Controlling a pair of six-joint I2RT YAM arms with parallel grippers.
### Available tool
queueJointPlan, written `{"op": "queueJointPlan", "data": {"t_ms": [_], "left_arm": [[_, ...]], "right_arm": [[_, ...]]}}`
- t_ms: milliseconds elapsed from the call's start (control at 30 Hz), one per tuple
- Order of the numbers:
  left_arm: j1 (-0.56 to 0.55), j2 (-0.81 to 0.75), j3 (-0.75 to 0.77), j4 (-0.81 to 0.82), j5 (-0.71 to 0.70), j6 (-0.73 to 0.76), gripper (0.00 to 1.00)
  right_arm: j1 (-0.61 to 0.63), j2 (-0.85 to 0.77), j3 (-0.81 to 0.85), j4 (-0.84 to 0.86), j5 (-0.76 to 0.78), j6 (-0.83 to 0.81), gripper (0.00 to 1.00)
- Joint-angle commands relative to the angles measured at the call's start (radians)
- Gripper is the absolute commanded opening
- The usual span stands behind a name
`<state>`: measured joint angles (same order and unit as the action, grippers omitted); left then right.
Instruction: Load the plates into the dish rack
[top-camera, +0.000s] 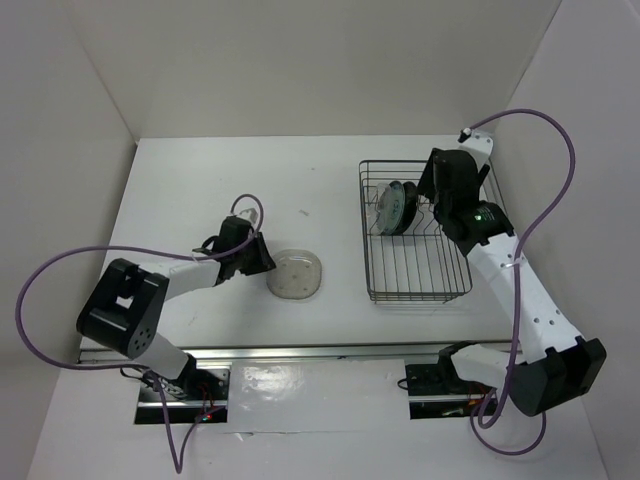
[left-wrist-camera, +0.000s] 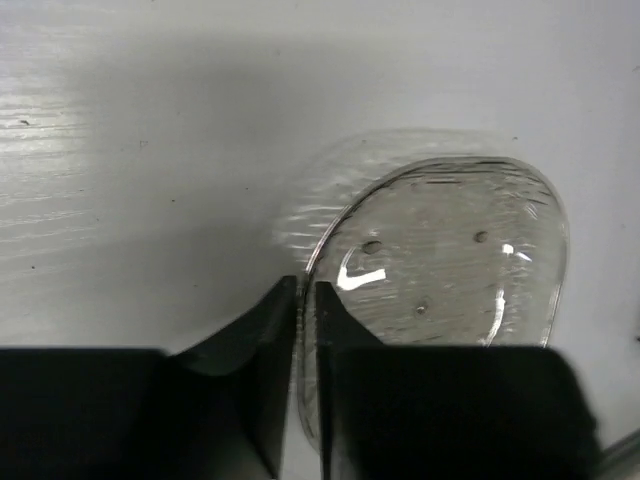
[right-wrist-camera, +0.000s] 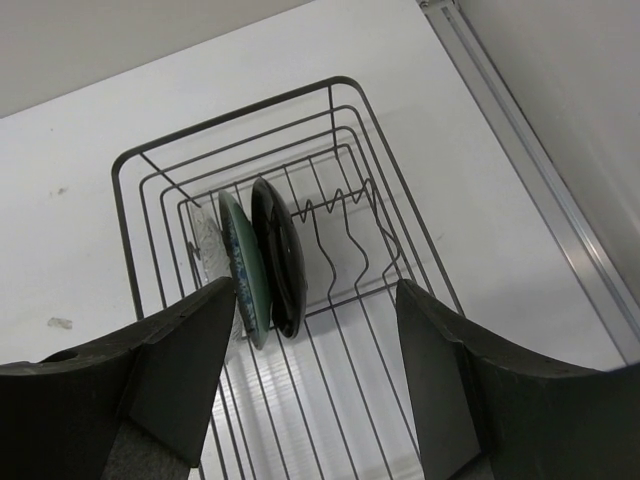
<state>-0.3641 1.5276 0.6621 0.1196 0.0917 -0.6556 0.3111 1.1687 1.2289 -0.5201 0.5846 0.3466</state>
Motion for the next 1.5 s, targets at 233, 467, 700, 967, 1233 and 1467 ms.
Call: {"op": "queueJointPlan", "data": {"t_ms": [233,467,700,967,1233,1467], "left_arm": [[-0.022,0.036,0.044,-0.041,-0.043,0.016,0.00],[-0.022,-0.205,-0.066,0.107,0.045,0.053,0.00],[-0.022,-0.484,-0.130,0.209,0.149,0.067,0.00],[-0.041,-0.492,-0.105,0.221,0.223,0.056,0.00],[-0.041,-0.497,-0.107,0.272,0.273,0.047,0.00],[-0.041,-0.515,-0.116,0.272,0.264,0.047,0.00]], "right_arm": [[0.008,-0.023,-0.032,0.112,-0.171,-0.047,0.75],[0.008,-0.067,-0.163,0.349,-0.860,-0.158,0.84],[0.103,0.019,-0.232,0.411,-1.019,-0.169,0.84],[0.264,0.066,-0.258,0.404,-0.933,-0.199,0.81],[0.373,0.152,-0.267,0.413,-0.807,-0.175,0.73],[0.414,0.206,-0.234,0.398,-0.747,-0.164,0.12]]}}
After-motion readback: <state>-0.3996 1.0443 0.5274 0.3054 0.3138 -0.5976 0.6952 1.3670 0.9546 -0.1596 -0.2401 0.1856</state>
